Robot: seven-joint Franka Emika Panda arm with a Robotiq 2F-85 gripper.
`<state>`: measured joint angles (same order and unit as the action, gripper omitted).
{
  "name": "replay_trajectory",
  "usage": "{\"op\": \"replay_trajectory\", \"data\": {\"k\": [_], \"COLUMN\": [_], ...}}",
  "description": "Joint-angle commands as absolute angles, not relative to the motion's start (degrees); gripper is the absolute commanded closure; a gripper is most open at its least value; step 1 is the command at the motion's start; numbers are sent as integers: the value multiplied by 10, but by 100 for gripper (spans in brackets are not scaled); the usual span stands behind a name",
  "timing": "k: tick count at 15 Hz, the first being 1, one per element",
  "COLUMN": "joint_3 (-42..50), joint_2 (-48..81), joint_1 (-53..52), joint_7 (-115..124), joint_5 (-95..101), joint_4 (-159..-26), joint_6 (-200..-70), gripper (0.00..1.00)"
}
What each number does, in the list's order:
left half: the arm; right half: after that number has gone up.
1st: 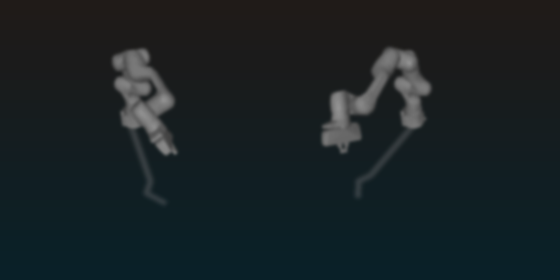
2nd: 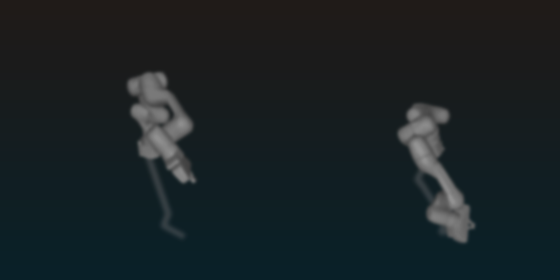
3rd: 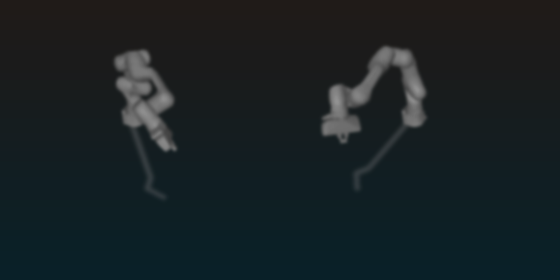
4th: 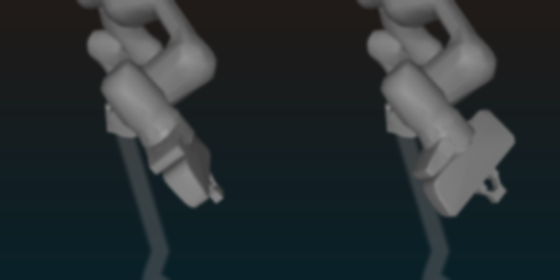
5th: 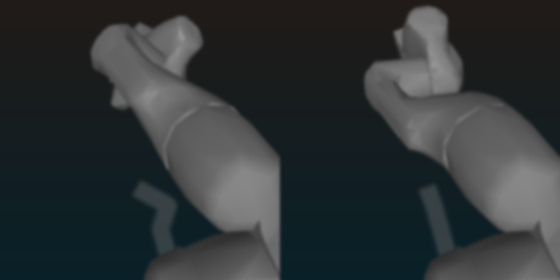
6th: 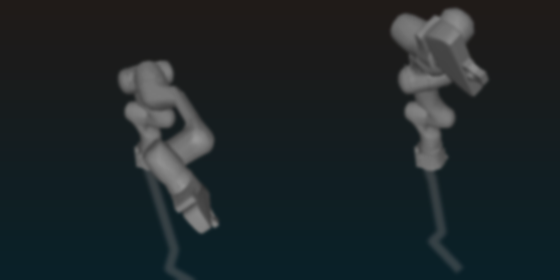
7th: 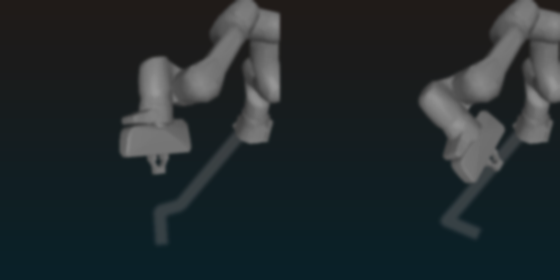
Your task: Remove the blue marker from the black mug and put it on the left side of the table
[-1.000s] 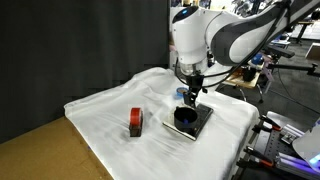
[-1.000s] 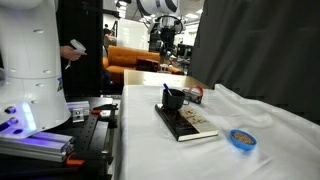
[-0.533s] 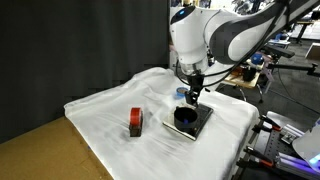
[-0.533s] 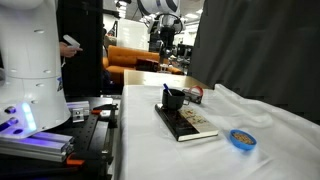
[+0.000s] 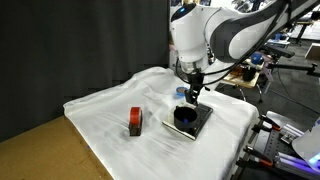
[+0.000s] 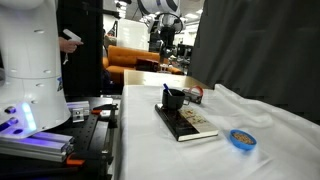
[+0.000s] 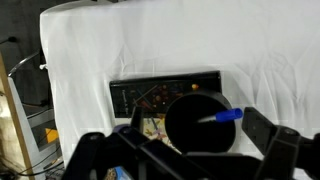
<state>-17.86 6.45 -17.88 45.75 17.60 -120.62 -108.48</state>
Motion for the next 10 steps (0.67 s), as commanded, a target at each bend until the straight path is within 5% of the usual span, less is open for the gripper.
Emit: {"op": "replay_trajectory", "data": {"k": [1,10], "joint_3": [-169,-162], "joint_2": [94,194], "joint_1": [-197,-236], "joint_7": [521,613], "joint_5": [204,184], "joint_4": [-1171,-1048], "joint_6": [-1004,-871], "gripper": [0,0]}}
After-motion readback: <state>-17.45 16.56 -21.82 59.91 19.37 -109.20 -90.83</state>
